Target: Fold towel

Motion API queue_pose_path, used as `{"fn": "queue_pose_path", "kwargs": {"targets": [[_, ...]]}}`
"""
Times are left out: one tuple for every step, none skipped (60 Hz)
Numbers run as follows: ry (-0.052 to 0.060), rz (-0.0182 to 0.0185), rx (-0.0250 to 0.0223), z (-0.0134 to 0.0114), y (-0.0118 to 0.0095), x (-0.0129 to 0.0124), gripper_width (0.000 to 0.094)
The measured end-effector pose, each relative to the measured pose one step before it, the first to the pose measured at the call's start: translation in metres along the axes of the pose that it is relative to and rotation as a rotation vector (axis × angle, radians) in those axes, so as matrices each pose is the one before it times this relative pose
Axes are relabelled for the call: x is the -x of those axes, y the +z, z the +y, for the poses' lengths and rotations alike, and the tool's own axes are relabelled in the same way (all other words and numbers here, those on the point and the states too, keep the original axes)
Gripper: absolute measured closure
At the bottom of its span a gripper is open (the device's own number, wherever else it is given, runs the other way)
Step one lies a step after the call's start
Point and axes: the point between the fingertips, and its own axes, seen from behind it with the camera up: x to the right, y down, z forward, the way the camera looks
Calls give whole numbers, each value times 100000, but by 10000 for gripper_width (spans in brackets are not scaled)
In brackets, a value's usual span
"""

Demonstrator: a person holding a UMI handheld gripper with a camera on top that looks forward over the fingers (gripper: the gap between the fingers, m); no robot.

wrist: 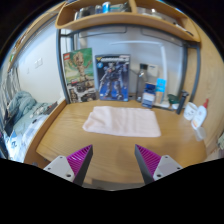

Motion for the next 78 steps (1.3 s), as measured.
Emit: {"fn": "queue_pose_path", "kwargs": {"targets": [[-154, -629, 652, -76, 1004, 818, 79], [-188, -495, 728, -79, 1004, 791, 79], [-126, -356, 809, -106, 1009, 749, 75], [14, -188, 784, -137, 1028, 691, 69], [88, -144, 656, -198, 985, 691, 69], [58, -51, 566, -261, 981, 630, 69], [4, -8, 425, -284, 970, 549, 66], [14, 75, 234, -359, 974, 538, 68], [114, 249, 152, -389, 972, 443, 68], [196, 342, 153, -420, 957, 408, 68], [94, 349, 158, -403, 941, 407, 68], [-28, 300, 144, -400, 940, 377, 68], [-44, 241, 159, -397, 888, 379, 67], [56, 260, 143, -434, 901, 357, 66], [68, 241, 23, -408, 882, 325, 65], [-56, 224, -74, -411, 806, 312, 66], [-203, 104, -128, -424, 800, 305, 69], [-271, 101, -131, -419, 788, 303, 72], [-261, 92, -132, -380, 758, 273, 72], [-313, 206, -171, -399, 715, 239, 76], [-244, 352, -279, -400, 708, 200, 81], [-268, 473, -357, -382, 693, 162, 83], [-265, 458, -286, -318, 662, 147, 94], [-347, 339, -177, -261, 639, 157, 106], [-452, 259, -24, -183, 632, 166, 119], [-523, 209, 174, -115, 595, 173, 136], [-544, 326, 321, -59, 580, 103, 151], [-640, 467, 371, -74, 563, 32, 171], [-621, 757, 390, -1, 489, -25, 185], [-519, 764, 395, 0, 444, -23, 194], [-255, 935, 411, 7, 399, -86, 205], [-143, 609, 512, 70, 357, -27, 219], [-168, 224, 622, 116, 320, 41, 204], [-137, 103, 806, 161, 305, 74, 237], [-37, 253, 944, 241, 271, 8, 297], [55, 380, 1114, 252, 291, -79, 329], [-129, 228, 386, 235, 75, 11, 296], [440, 276, -2041, -412, 72, 19, 350], [168, 659, -447, -26, 76, -121, 366], [-187, 445, 812, 234, 33, -82, 402], [-21, -103, -606, -126, 10, 48, 424], [-57, 176, 114, 57, -10, -29, 444], [-136, 212, 365, 30, 49, -19, 469], [-141, 22, -185, 10, -43, -64, 443], [-163, 101, 167, 67, -16, -76, 507], [69, 216, -145, -19, 38, -15, 573], [-146, 489, -67, 23, -4, -171, 639], [-280, 779, -34, 33, 19, -254, 706], [-589, 1182, -194, 5, 26, -386, 772], [-826, 1791, -185, -5, -6, -525, 838], [-505, 1077, -511, -62, 11, -316, 904], [212, -535, 26, 61, -18, 121, 905], [356, -402, 165, 65, -4, 80, 904], [62, -264, -46, -18, 31, -54, 904], [-182, -320, 299, 11, -15, 15, 906], [-234, -379, 465, 10, 0, 19, 907], [-267, -450, 571, -3, 10, 11, 908], [38, -532, 581, -12, 2, 7, 915], [734, -472, 464, -59, 9, 74, 917], [1032, -1191, 704, -56, -46, 28, 919], [1068, -1142, 487, -84, -78, 8, 921], [1199, -1190, 266, -183, -145, 7, 921], [1473, -1160, 50, -279, -191, -27, 921], [1909, -893, -196, -347, -293, -2, 920], [2000, -1163, -356, -382, -425, -160, 921], [2012, -862, -702, -545, -415, -197, 920], [1667, -764, -865, -614, -492, -262, 921], [1317, -584, -865, -649, -543, -300, 920], [834, -498, -848, -634, -589, -376, 920], [492, -289, -902, -674, -610, -439, 920], [398, 975, -1248, -709, -518, -425, 920], [306, -413, -698, -674, -697, -672, 921], [530, 223, -900, -639, -602, -666, 921], [717, 308, -957, -645, -617, -757, 921], [859, 267, -878, -612, -607, -760, 920], [905, 330, -769, -589, -548, -798, 921], [891, 459, -559, -512, -477, -855, 920], [736, 508, -382, -431, -409, -877, 919]]}}
